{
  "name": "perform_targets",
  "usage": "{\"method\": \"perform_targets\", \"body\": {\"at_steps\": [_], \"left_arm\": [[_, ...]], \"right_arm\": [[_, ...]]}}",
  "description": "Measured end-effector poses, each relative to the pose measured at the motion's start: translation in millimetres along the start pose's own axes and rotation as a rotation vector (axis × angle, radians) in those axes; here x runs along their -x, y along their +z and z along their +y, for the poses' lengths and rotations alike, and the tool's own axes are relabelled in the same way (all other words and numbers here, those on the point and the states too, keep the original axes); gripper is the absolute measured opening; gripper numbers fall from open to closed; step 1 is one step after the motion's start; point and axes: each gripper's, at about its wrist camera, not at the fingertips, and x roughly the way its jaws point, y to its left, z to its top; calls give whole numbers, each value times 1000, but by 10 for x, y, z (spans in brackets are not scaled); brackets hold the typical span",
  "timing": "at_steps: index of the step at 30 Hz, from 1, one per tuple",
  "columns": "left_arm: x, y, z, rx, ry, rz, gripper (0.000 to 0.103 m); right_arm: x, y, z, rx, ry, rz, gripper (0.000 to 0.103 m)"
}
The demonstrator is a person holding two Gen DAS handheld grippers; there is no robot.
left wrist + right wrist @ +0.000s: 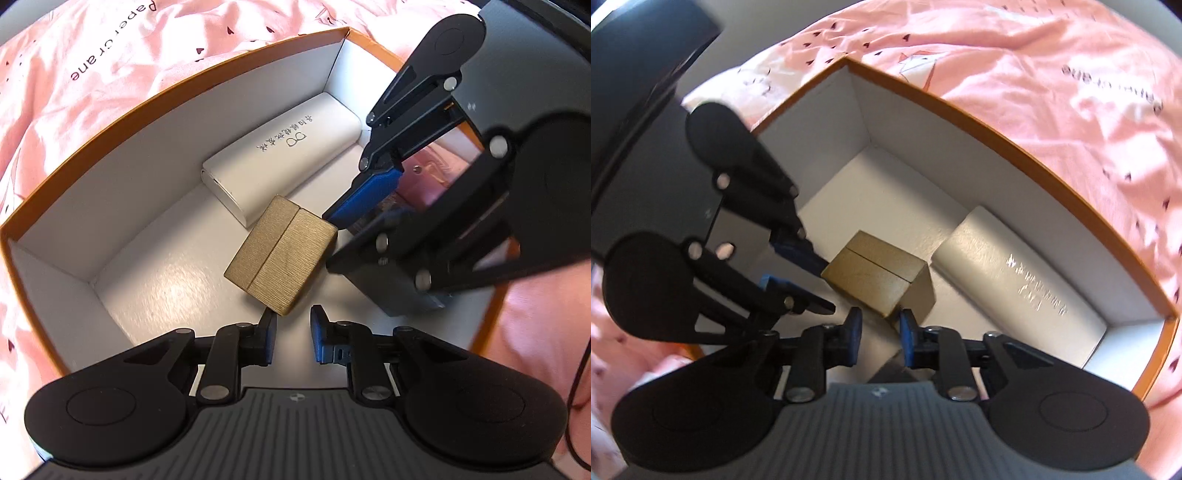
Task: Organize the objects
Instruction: 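Push the kraft-paper box against the grey box with the right gripper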
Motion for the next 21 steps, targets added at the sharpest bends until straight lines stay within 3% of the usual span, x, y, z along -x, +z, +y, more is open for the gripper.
{"method": "perform_targets", "body": {"at_steps": [5, 8, 11, 13, 21], "left_arm": [[149, -96, 5, 53, -84, 34, 17], [69, 115, 2, 74, -61, 49, 17], [-17, 110, -29, 104, -11, 67, 17], [-56, 128, -28, 121, 12, 71, 17], [-159, 116, 176, 205, -56, 56, 19]], "right_arm": [[26, 29, -123, -179, 105, 81, 16], [-70, 60, -111, -182, 80, 106, 11], [-148, 58, -163, -188, 74, 137, 12], [-142, 71, -104, -145, 37, 126, 15], [-34, 84, -126, -70, -21, -13, 18]]}}
